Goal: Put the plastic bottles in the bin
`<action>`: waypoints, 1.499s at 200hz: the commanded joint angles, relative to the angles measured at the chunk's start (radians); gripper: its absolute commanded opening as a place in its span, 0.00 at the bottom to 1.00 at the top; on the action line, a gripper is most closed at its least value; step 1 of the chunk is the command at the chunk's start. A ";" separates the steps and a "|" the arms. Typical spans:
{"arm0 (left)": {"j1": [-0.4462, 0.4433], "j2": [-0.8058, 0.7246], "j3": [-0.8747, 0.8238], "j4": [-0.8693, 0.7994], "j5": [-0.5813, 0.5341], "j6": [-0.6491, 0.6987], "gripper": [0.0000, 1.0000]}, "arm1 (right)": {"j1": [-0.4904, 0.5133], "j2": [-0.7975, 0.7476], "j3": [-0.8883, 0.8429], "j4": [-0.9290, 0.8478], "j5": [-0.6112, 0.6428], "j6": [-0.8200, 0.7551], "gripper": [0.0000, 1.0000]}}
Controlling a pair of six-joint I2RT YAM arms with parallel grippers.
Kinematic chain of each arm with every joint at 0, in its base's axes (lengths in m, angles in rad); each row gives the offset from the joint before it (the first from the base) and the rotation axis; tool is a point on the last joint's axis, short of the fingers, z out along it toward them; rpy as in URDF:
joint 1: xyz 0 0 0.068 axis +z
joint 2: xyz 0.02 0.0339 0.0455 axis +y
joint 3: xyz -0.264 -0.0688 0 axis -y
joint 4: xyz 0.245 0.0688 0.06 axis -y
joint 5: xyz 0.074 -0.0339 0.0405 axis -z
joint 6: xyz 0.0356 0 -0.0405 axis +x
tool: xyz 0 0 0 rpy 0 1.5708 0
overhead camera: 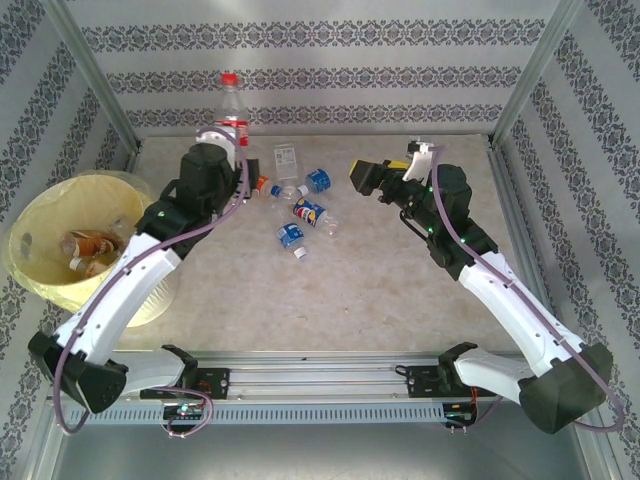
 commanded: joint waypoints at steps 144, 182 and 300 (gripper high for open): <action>0.551 -0.210 -0.062 -0.360 -0.277 -0.080 0.58 | -0.050 0.064 -0.005 0.065 -0.025 0.091 0.98; 0.557 -0.230 -0.120 -0.435 -0.304 -0.098 0.87 | -0.052 0.087 0.011 0.059 -0.037 0.099 0.98; 0.559 -0.184 -0.034 -0.451 -0.071 -0.182 1.00 | -0.055 0.057 -0.010 0.021 -0.010 0.095 0.98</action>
